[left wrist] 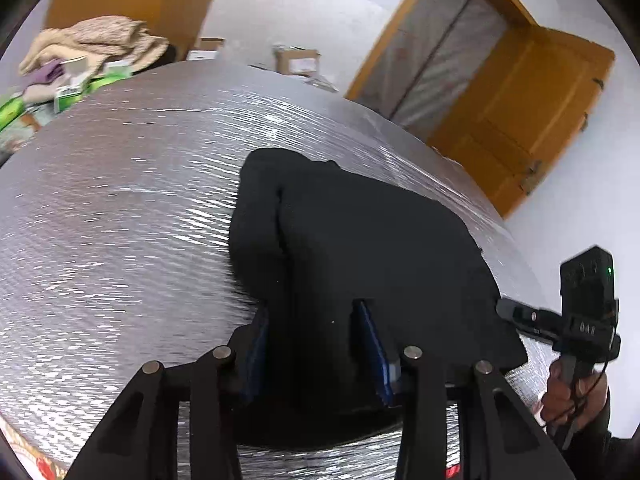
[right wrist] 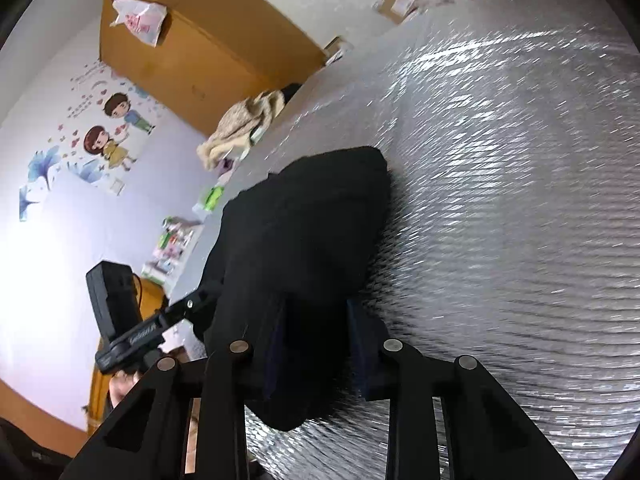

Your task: Fold clothes

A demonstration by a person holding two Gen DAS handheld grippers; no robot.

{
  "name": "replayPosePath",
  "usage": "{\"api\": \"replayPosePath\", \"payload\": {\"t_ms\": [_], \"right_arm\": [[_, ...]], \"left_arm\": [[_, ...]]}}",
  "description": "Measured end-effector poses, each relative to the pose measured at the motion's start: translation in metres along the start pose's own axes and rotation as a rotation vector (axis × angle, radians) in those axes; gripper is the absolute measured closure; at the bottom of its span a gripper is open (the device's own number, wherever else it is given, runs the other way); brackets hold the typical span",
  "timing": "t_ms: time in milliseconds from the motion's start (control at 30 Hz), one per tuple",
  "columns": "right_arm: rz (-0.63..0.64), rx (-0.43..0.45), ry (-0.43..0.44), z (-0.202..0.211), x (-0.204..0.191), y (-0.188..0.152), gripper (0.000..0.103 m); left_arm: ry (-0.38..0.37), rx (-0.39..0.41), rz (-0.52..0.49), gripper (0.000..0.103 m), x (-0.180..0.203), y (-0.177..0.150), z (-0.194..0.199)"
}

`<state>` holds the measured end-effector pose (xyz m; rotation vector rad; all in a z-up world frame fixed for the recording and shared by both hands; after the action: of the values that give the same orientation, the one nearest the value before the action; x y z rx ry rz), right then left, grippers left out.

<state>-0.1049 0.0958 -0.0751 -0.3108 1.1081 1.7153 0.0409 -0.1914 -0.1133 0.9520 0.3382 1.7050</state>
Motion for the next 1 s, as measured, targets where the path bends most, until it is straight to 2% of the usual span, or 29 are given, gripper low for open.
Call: {"api": "replayPosePath", "payload": {"t_ms": [133,367,600,1000], "right_arm": [[-0.018,0.017,-0.03,0.026,0.02,0.0,0.073],[-0.065,0.037,-0.073,0.063,0.048,-0.008,0.067],[-0.099,0.049,-0.07,0.078,0.059,-0.012,0.062],[-0.134,0.016,-0.014,0.056,0.053,-0.011,0.06]], "left_arm": [[-0.034,-0.026,-0.067,0.063,0.033,-0.002,-0.014],[-0.015,-0.051,-0.166,0.063,0.074,-0.001,-0.035],[0.006,-0.066,-0.18,0.06,0.074,-0.001,-0.037],[-0.054,-0.07,-0.107,0.057,0.062,0.004,-0.042]]}}
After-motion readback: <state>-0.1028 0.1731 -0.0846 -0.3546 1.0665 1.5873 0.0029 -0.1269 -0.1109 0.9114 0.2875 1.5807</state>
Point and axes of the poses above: each gripper's, at about its wrist camera, not at the fingertips, and z roughly against the way its jaws point, x to its right, y to its top, the point moved 5 cm from there along -z, roughly the way its jaws point, and after that the axes turned 3 degrees about x, right-handed, at the moved point
